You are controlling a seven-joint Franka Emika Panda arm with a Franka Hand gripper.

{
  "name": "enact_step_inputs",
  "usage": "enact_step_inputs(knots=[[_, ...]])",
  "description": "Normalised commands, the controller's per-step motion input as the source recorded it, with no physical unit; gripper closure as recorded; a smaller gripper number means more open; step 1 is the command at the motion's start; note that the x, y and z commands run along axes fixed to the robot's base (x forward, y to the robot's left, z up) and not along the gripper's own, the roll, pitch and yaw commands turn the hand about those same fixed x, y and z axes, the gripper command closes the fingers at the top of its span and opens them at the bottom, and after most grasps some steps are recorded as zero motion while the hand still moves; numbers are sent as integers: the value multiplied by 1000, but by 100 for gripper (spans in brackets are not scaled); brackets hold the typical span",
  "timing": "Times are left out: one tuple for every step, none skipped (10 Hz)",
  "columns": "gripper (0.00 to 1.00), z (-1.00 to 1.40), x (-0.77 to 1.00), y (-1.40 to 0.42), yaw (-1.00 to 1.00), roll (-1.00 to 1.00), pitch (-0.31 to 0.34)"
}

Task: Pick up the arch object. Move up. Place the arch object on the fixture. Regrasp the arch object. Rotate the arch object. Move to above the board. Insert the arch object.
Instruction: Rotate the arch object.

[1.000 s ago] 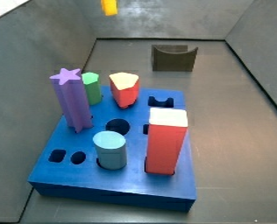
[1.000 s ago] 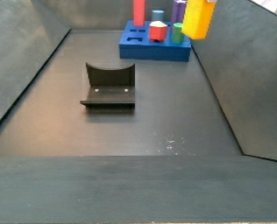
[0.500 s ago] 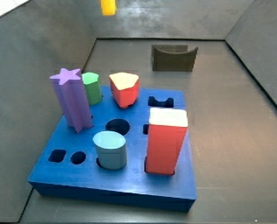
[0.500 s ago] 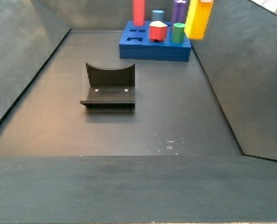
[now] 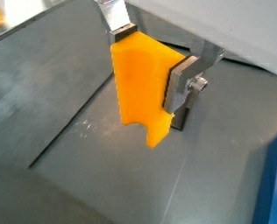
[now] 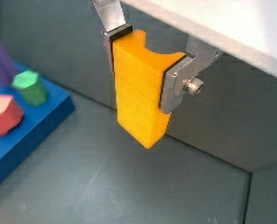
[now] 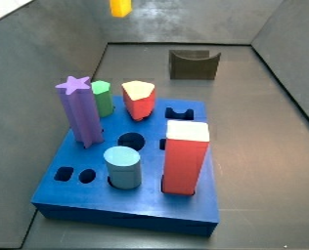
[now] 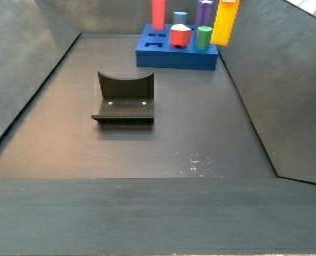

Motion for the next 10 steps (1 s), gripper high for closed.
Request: enact_step_inputs(knots=[[100,11,-1,13,-1000,-76,72],[100,11,0,13,-1000,-85,81],[100,12,1,14,-1000,-98,93],[100,13,2,14,-1000,-116,109],[100,0,0,0,-1000,-43,40],[100,1,2,0,-1000,-46,43],[100,2,2,2,-1000,-50,46],[100,2,2,4,-1000,-54,50],[100,3,2,7,-1000,-60,56],[100,3,3,8,-1000,-66,61]])
